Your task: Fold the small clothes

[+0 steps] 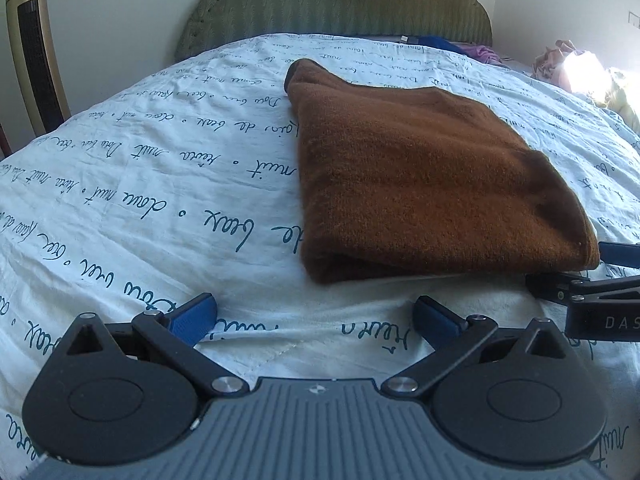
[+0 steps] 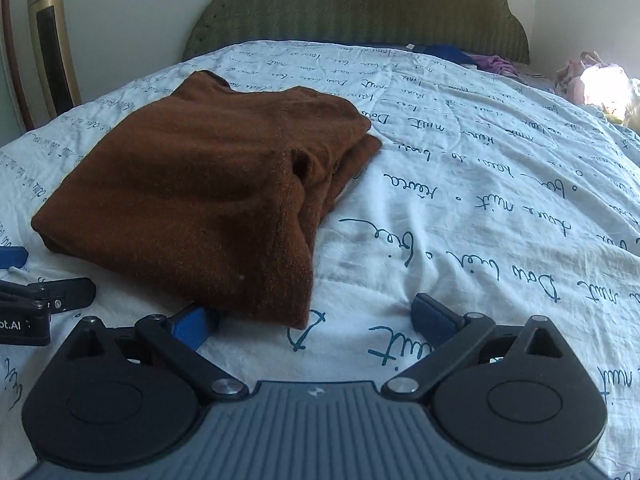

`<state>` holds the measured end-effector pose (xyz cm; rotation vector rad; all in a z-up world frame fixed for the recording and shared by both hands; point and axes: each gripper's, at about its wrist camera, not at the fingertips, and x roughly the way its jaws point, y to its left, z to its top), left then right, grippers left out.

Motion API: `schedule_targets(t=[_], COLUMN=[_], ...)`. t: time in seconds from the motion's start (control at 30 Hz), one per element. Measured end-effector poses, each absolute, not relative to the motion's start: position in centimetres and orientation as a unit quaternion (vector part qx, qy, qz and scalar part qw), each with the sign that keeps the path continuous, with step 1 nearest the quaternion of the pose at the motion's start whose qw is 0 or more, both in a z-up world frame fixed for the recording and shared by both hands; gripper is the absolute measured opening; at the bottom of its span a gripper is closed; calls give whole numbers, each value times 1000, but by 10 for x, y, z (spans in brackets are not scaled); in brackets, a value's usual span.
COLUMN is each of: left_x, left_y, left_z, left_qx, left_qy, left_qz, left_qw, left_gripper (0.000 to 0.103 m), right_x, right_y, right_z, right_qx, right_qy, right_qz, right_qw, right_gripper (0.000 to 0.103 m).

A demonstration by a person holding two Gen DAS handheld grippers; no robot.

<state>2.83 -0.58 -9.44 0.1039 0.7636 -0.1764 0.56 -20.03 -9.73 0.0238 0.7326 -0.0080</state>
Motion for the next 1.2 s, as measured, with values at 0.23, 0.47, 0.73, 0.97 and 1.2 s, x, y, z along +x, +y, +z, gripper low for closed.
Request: schedule_targets(t=[0.23,0.47,0.73,0.97,1.2], left_x=[29,33,35,34,33], left_y=[-6,-8,-7,-8,-8], left_z=[-95,-95,-96,-95,-96], left_qx=[50,52,51,53,54], left_qy=[367,365,364,365,364], left_qz=[-91,-100,-105,-107,-107], left_qw=[924,924,924,923,924], left_gripper=[103,103,103,103,103], right_x=[2,-1,0,12,12], right_y=[-200,-199,-200,-200,-199], right_z=[-99,-99,-98,-98,-98], right_qx=[17,17,18,15,14], right_qy=[355,356,356,360,358], right_qz=[-9,-11,-10,-6,-8], right_qw=[935,934,934,933,933], right_gripper=[103,103,103,103,103])
